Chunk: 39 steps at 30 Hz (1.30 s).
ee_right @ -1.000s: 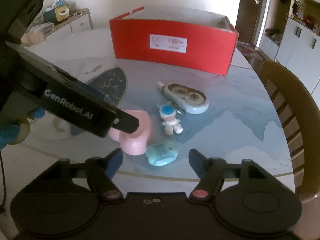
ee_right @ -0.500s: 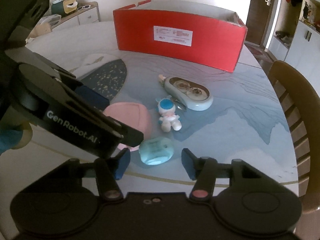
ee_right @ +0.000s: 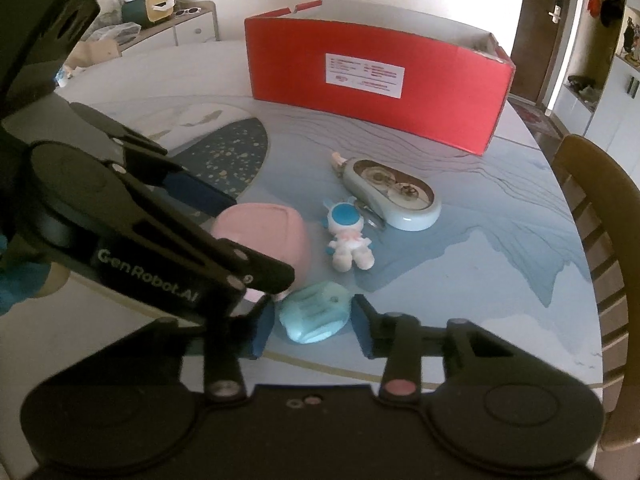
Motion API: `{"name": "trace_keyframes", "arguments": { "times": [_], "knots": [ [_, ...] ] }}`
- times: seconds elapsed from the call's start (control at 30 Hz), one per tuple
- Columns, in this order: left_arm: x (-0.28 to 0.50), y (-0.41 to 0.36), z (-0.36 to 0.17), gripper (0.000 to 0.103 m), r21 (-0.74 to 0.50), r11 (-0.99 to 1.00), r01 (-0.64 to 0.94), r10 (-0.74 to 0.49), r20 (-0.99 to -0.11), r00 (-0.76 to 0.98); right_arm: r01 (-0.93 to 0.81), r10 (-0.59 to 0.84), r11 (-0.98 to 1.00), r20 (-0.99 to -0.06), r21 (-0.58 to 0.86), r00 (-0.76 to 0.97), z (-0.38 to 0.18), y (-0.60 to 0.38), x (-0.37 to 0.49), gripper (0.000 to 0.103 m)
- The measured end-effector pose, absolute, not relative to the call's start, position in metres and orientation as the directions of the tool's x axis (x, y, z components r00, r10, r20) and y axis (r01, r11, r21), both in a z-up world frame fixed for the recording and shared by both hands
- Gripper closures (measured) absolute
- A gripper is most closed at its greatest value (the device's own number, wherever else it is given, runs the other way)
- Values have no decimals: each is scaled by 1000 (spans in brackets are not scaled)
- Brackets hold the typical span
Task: Organize rigid objects
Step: 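Grasp the pink heart container with left tool while right tool grasps light blue case, then lift the heart container and blue case and carry both to the red box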
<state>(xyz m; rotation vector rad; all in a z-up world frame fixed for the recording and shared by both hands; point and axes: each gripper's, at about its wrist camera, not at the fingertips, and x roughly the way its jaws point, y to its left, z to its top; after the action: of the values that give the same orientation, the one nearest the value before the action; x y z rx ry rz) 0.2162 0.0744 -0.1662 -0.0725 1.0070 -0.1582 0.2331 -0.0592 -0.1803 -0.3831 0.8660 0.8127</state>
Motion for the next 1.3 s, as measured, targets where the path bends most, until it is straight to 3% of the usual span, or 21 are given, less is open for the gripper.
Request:
{"name": "trace_keyframes", "arguments": {
  "times": [0.4, 0.77, 0.8, 0.9, 1.3],
  "knots": [
    [213, 81, -163, 31, -153, 985, 84, -174, -828, 533, -718, 462, 694, -797, 51, 389, -173, -67, 233, 65],
    [211, 94, -134, 33, -188, 981, 53, -185, -806, 562, -655, 460, 751, -775, 79, 434, -132, -75, 238, 65],
    [212, 95, -130, 34, -188, 981, 48, -182, -805, 564, -649, 456, 757, -773, 77, 440, -128, -75, 239, 65],
    [213, 98, -120, 62, -193, 980, 38, -179, -797, 577, -631, 453, 772, -766, 80, 456, -116, -75, 243, 65],
    [215, 116, -127, 58, -189, 981, 32, -176, -826, 535, -570, 446, 814, -746, 110, 494, -95, -87, 257, 65]
  ]
}}
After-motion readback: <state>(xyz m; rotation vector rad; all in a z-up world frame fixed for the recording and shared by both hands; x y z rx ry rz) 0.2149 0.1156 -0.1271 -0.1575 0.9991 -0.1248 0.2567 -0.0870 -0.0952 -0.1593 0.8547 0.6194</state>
